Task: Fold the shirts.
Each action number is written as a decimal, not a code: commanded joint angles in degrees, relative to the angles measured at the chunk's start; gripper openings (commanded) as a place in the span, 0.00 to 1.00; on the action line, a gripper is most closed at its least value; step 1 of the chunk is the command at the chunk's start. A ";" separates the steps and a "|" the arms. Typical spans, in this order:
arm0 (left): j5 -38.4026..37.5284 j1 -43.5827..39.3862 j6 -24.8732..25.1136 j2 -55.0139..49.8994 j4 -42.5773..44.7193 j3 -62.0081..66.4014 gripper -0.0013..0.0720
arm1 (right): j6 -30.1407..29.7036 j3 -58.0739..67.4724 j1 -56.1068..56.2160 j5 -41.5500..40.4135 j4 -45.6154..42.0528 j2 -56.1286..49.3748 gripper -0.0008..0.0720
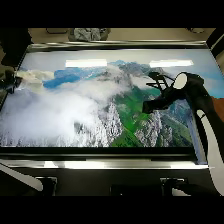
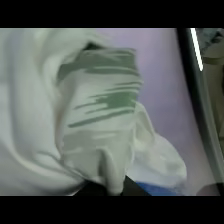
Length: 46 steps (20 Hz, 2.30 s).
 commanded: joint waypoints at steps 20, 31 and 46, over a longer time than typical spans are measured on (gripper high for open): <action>-18.12 -58.95 12.24 38.01 14.34 -18.18 0.06 | -3.23 9.40 0.00 20.65 -19.43 33.70 0.93; -29.73 -60.89 7.08 22.01 28.22 -11.78 0.97 | -5.66 9.07 0.00 17.68 -16.98 18.51 0.94; -15.08 -52.30 8.00 23.87 16.13 -47.36 0.91 | -18.80 -29.18 0.04 4.24 15.82 13.97 0.99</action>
